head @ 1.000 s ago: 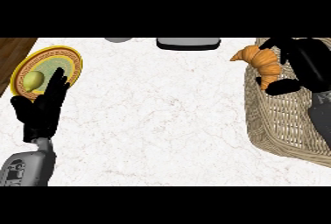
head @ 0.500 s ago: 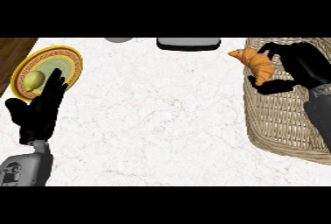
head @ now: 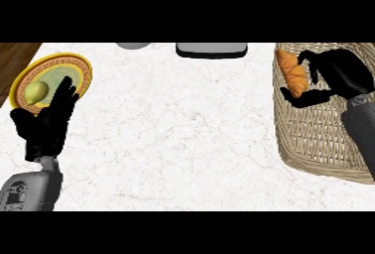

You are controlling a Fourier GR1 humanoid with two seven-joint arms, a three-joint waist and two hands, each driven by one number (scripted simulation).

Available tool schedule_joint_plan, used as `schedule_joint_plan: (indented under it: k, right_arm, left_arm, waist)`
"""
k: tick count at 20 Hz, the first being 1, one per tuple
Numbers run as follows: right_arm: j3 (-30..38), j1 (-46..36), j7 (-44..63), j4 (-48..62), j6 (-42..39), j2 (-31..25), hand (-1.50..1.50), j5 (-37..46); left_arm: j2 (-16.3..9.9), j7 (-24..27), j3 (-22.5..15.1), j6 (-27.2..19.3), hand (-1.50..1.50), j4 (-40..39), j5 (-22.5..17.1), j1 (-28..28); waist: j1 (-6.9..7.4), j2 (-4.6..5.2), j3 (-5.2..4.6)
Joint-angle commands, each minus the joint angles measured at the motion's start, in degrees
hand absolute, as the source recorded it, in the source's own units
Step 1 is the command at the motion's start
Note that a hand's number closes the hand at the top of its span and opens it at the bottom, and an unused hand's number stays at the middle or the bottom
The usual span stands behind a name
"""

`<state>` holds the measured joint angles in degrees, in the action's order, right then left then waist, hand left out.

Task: Pick the croissant from the placemat and place it in the basket

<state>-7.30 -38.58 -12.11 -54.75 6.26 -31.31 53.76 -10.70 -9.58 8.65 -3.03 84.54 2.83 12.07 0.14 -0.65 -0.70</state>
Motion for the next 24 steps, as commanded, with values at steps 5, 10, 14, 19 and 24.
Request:
schedule_joint_plan:
  k: [5, 10, 14, 19, 24]
  right_arm:
    - [-0.1, -2.2, 0.0, 7.3, 1.9, 2.2, 1.5, 5.6]
    - [0.6, -1.9, -1.1, 8.7, 1.2, 2.2, 1.5, 6.7]
    - [0.9, -3.9, -2.3, 14.7, 1.7, 2.7, 1.5, 7.9]
    - [2.1, -4.4, -4.2, 17.7, 2.2, 3.2, 1.5, 7.6]
    - [2.8, -4.9, -3.2, 19.0, -2.5, 3.1, 1.5, 6.4]
  left_arm:
    - [-1.0, -2.4, 0.0, 0.5, 0.0, 2.0, 0.0, 0.9]
    - [0.9, -2.0, -1.1, -1.0, 0.0, 2.9, 1.2, -0.7]
    - [-1.5, 0.0, 1.1, 2.1, 0.0, 0.9, -1.1, -0.6]
    - [2.2, -1.2, -1.8, -1.3, 0.0, 2.3, 1.3, -1.2]
    - [0.2, 1.6, 0.2, -0.5, 0.0, -2.3, 1.2, 1.0]
  waist:
    - [0.49, 0.73, 0.72]
    - [0.35, 0.68, 0.71]
    - [0.72, 0.84, 0.71]
    - [0.76, 0.87, 0.73]
    - [0.21, 0.84, 0.69]
